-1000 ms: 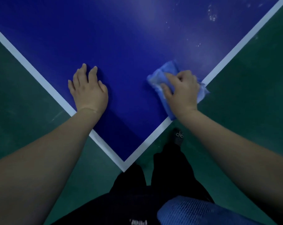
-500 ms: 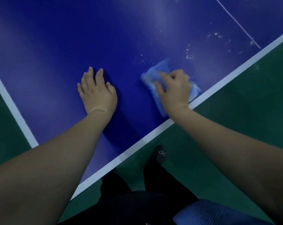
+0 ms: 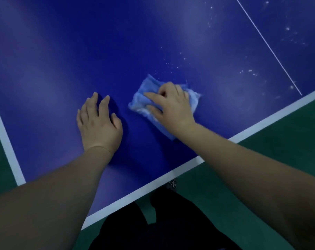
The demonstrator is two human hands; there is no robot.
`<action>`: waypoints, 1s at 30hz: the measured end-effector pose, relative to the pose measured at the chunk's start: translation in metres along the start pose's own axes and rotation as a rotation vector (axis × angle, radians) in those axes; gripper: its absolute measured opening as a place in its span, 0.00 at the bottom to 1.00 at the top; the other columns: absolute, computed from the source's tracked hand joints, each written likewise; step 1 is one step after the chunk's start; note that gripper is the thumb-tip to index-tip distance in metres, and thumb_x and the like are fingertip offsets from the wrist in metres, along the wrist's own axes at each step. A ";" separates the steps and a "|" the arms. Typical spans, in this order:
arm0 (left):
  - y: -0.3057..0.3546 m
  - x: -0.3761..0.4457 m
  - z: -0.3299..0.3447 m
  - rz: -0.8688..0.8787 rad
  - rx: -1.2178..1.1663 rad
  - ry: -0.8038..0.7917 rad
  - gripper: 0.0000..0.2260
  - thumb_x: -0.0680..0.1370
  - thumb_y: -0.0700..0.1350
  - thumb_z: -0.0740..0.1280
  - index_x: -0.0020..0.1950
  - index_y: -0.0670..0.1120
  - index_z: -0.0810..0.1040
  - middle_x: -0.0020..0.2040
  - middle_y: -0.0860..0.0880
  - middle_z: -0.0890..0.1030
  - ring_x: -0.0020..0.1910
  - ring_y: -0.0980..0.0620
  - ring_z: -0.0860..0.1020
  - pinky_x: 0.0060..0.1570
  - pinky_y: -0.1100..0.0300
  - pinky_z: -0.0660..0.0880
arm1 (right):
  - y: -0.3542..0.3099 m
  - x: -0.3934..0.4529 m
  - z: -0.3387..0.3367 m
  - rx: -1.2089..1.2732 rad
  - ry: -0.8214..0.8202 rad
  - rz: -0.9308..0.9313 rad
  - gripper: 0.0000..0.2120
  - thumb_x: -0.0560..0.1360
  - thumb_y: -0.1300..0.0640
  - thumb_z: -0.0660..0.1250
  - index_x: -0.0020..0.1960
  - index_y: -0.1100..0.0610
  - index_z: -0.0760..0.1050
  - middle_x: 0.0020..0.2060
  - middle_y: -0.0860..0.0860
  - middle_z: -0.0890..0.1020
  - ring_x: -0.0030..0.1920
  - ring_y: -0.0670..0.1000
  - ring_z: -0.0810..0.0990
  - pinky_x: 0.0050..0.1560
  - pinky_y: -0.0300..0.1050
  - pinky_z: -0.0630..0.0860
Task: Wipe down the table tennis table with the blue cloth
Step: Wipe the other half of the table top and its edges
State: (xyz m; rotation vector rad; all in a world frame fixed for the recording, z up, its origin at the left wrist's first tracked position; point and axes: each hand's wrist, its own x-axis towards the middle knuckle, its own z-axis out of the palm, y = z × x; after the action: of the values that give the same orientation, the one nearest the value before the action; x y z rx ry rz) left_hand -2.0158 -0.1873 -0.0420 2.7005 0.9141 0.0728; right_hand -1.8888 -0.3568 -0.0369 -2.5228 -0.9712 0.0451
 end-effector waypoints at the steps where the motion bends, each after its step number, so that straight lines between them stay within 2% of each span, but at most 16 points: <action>1: 0.000 0.000 0.000 -0.004 -0.002 -0.001 0.22 0.79 0.47 0.57 0.74 0.48 0.64 0.78 0.46 0.59 0.77 0.44 0.55 0.76 0.44 0.48 | 0.007 0.020 -0.002 -0.026 -0.021 -0.019 0.16 0.75 0.45 0.65 0.61 0.46 0.78 0.50 0.54 0.76 0.50 0.56 0.73 0.48 0.48 0.64; 3: 0.001 -0.001 -0.001 -0.006 0.004 -0.002 0.22 0.79 0.47 0.57 0.74 0.48 0.64 0.78 0.46 0.59 0.77 0.44 0.55 0.76 0.44 0.48 | 0.033 0.055 -0.009 -0.118 0.013 0.134 0.17 0.76 0.43 0.62 0.63 0.45 0.77 0.54 0.54 0.75 0.53 0.57 0.73 0.50 0.48 0.65; 6: 0.002 0.000 -0.002 -0.010 0.013 -0.008 0.23 0.79 0.47 0.57 0.75 0.48 0.64 0.78 0.46 0.59 0.77 0.44 0.55 0.76 0.45 0.47 | 0.072 0.060 -0.022 -0.113 0.249 0.641 0.17 0.76 0.42 0.61 0.63 0.44 0.76 0.56 0.52 0.74 0.55 0.56 0.72 0.53 0.48 0.67; 7: 0.003 0.000 -0.002 -0.014 0.014 -0.012 0.23 0.79 0.47 0.57 0.75 0.48 0.64 0.78 0.46 0.59 0.77 0.44 0.55 0.76 0.45 0.47 | 0.070 0.049 -0.022 -0.098 0.302 0.740 0.17 0.76 0.43 0.62 0.63 0.45 0.76 0.56 0.52 0.74 0.54 0.55 0.72 0.54 0.49 0.67; 8: 0.003 0.000 -0.002 -0.018 0.017 -0.016 0.23 0.79 0.47 0.57 0.75 0.48 0.64 0.78 0.46 0.59 0.77 0.45 0.54 0.76 0.45 0.47 | 0.061 0.038 -0.019 -0.093 0.317 0.750 0.17 0.76 0.44 0.63 0.63 0.45 0.77 0.54 0.53 0.74 0.53 0.56 0.73 0.53 0.49 0.67; 9: 0.003 0.000 -0.002 -0.020 0.019 -0.020 0.23 0.79 0.47 0.58 0.75 0.48 0.64 0.78 0.46 0.58 0.77 0.45 0.54 0.76 0.45 0.47 | 0.046 0.027 -0.014 -0.077 0.296 0.686 0.16 0.75 0.46 0.65 0.62 0.46 0.77 0.53 0.53 0.75 0.51 0.56 0.73 0.51 0.50 0.67; 11: 0.002 0.000 -0.001 -0.023 0.017 -0.023 0.23 0.79 0.47 0.58 0.75 0.49 0.64 0.78 0.47 0.58 0.77 0.45 0.54 0.76 0.45 0.46 | 0.018 0.022 -0.003 -0.026 0.185 0.416 0.15 0.74 0.47 0.67 0.60 0.47 0.79 0.49 0.54 0.76 0.48 0.56 0.73 0.48 0.50 0.66; 13: 0.001 0.001 -0.001 -0.026 0.010 -0.018 0.23 0.79 0.47 0.58 0.74 0.49 0.64 0.78 0.47 0.59 0.77 0.45 0.54 0.76 0.46 0.46 | 0.009 0.046 0.002 -0.005 0.048 0.131 0.15 0.75 0.46 0.66 0.60 0.46 0.79 0.49 0.54 0.76 0.49 0.56 0.73 0.49 0.50 0.67; 14: 0.000 0.001 -0.001 -0.026 0.009 -0.015 0.23 0.79 0.47 0.58 0.74 0.49 0.65 0.78 0.46 0.59 0.77 0.45 0.55 0.76 0.46 0.46 | 0.011 0.063 0.002 -0.029 -0.002 0.060 0.16 0.75 0.45 0.65 0.61 0.45 0.78 0.50 0.53 0.75 0.50 0.55 0.73 0.50 0.50 0.67; 16: 0.000 0.001 -0.001 -0.021 0.013 -0.015 0.23 0.78 0.47 0.58 0.74 0.49 0.65 0.77 0.46 0.60 0.76 0.45 0.55 0.76 0.46 0.47 | 0.033 0.096 -0.001 -0.108 0.008 0.122 0.17 0.76 0.42 0.62 0.63 0.43 0.76 0.53 0.53 0.75 0.53 0.56 0.73 0.51 0.49 0.67; 19: 0.000 0.001 -0.001 -0.015 0.016 -0.019 0.23 0.78 0.47 0.58 0.74 0.49 0.65 0.77 0.46 0.60 0.77 0.45 0.55 0.76 0.46 0.47 | 0.069 0.106 -0.009 -0.113 0.245 0.601 0.18 0.76 0.42 0.61 0.63 0.44 0.76 0.56 0.52 0.74 0.55 0.56 0.73 0.53 0.48 0.67; 21: 0.001 0.001 -0.002 -0.016 0.017 -0.023 0.23 0.78 0.46 0.59 0.74 0.48 0.65 0.77 0.46 0.60 0.77 0.45 0.55 0.76 0.45 0.47 | 0.056 0.089 -0.004 -0.083 0.339 0.775 0.17 0.75 0.43 0.64 0.63 0.44 0.77 0.55 0.52 0.74 0.54 0.56 0.73 0.53 0.47 0.65; 23: 0.001 0.001 -0.002 -0.022 0.016 -0.023 0.23 0.78 0.47 0.58 0.74 0.48 0.66 0.77 0.46 0.60 0.76 0.45 0.56 0.76 0.45 0.48 | 0.023 0.075 0.007 -0.055 0.289 0.642 0.17 0.74 0.45 0.65 0.62 0.45 0.78 0.53 0.53 0.75 0.51 0.57 0.73 0.51 0.49 0.65; 27: 0.001 0.001 -0.002 -0.029 0.022 -0.030 0.24 0.77 0.49 0.55 0.74 0.48 0.66 0.77 0.46 0.61 0.76 0.45 0.56 0.76 0.45 0.48 | -0.003 0.123 0.017 -0.033 0.008 0.084 0.16 0.75 0.44 0.64 0.61 0.44 0.77 0.51 0.52 0.75 0.52 0.55 0.73 0.51 0.49 0.66; 29: 0.001 0.001 -0.001 -0.029 0.032 -0.036 0.24 0.77 0.49 0.55 0.74 0.49 0.66 0.77 0.46 0.60 0.76 0.45 0.56 0.76 0.45 0.48 | 0.014 0.162 0.013 -0.107 -0.027 0.057 0.17 0.76 0.42 0.62 0.62 0.44 0.77 0.54 0.52 0.74 0.55 0.56 0.72 0.52 0.49 0.67; 30: 0.001 0.002 -0.001 -0.028 0.037 -0.036 0.24 0.77 0.49 0.55 0.74 0.49 0.66 0.77 0.46 0.60 0.76 0.45 0.56 0.76 0.45 0.48 | 0.031 0.175 0.009 -0.141 0.013 0.166 0.17 0.76 0.41 0.61 0.62 0.43 0.76 0.56 0.53 0.74 0.56 0.56 0.73 0.53 0.50 0.68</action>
State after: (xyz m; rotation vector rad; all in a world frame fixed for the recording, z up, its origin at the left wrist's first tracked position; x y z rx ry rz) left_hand -2.0141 -0.1868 -0.0409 2.7131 0.9520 0.0018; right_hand -1.7393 -0.2605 -0.0362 -2.7246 -0.7825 0.0109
